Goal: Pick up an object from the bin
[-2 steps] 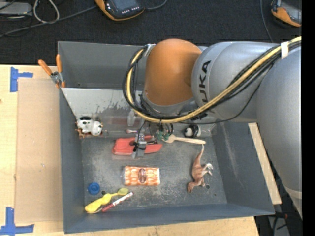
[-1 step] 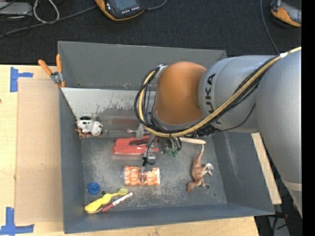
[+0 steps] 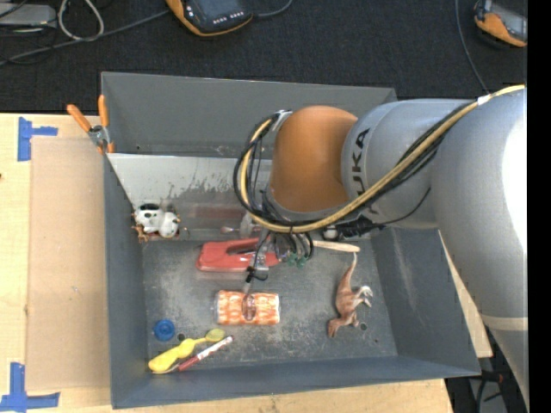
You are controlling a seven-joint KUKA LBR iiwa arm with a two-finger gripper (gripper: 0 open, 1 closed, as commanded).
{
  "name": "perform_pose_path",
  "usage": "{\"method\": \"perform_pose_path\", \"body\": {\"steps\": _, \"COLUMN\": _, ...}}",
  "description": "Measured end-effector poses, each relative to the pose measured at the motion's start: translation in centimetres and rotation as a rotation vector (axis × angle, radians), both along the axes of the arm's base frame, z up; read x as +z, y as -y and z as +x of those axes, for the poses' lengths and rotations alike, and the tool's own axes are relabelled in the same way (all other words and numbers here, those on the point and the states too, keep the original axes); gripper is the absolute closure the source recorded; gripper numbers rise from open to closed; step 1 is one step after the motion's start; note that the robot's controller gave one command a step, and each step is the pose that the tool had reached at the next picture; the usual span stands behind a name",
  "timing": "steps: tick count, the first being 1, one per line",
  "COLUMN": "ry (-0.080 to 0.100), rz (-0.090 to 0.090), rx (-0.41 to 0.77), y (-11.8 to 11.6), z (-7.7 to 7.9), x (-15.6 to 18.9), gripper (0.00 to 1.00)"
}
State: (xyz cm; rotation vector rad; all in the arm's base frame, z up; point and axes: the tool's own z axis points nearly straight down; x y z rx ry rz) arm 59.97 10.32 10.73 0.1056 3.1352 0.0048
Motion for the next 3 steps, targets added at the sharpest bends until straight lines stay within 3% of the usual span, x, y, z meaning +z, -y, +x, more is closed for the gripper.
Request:
{"method": "perform_pose_path", "body": {"steps": 1, "ry": 0.0, "rz": -0.001, "rx": -0.086, "y": 2.3, "z": -1.7, "x": -3.4, "gripper": 1.0}}
{"method": "perform_pose_path", "body": {"steps": 2, "ry": 0.0, "rz": -0.001, "rx": -0.087, "y": 2.3, "z": -1.7, "x": -3.3, "gripper": 1.0}}
{"method": "perform_pose_path", "body": {"steps": 3, "ry": -0.01, "rz": -0.002, "rx": -0.074, "y": 2.7, "z": -1.2, "x": 3.0, "gripper": 1.0}}
